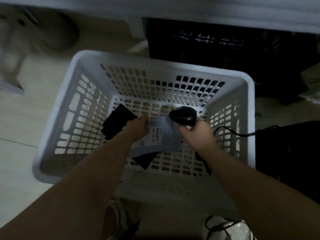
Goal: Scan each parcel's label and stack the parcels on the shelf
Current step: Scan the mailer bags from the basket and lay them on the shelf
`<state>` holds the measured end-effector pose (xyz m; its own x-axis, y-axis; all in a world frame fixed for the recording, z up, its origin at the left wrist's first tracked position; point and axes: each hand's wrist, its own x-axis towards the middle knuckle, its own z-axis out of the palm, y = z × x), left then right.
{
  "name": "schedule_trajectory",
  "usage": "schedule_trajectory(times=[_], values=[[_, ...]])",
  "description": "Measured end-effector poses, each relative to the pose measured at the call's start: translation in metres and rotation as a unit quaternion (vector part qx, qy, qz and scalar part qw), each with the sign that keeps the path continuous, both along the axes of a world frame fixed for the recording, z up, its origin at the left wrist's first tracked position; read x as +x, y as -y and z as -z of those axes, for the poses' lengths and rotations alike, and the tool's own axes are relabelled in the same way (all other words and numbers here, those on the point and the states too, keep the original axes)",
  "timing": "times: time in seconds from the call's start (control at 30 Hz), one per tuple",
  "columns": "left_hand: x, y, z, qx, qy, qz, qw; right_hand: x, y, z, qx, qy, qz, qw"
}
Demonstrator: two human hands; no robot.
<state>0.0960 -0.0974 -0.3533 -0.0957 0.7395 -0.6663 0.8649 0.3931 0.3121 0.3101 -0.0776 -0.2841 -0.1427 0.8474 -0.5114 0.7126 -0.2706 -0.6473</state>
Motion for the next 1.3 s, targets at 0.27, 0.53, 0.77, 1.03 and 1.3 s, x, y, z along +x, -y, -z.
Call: schedule_trajectory(times=[0.27,0.53,0.77,1.03,1.3], values=[[0.002,0.015,-0.107,0.063,0.093,-0.063,0.992,-0.015,0.012,-0.096,0.037,-0.104,0.011,0.994],[0.012,0.058,-0.257,0.334,0.234,-0.082,0.91,0.002,0.035,-0.2,0.001,-0.231,0.047,0.972],[0.042,0.08,-0.35,0.484,0.356,-0.117,0.791,0.021,0.046,-0.254,-0.109,-0.404,0.075,0.905],[0.05,0.076,-0.357,0.416,0.421,-0.19,0.783,0.008,0.044,-0.272,0.157,-0.453,0.122,0.869],[0.043,0.056,-0.354,0.34,0.418,-0.26,0.801,0.025,0.029,-0.281,0.305,-0.237,-0.114,0.915]])
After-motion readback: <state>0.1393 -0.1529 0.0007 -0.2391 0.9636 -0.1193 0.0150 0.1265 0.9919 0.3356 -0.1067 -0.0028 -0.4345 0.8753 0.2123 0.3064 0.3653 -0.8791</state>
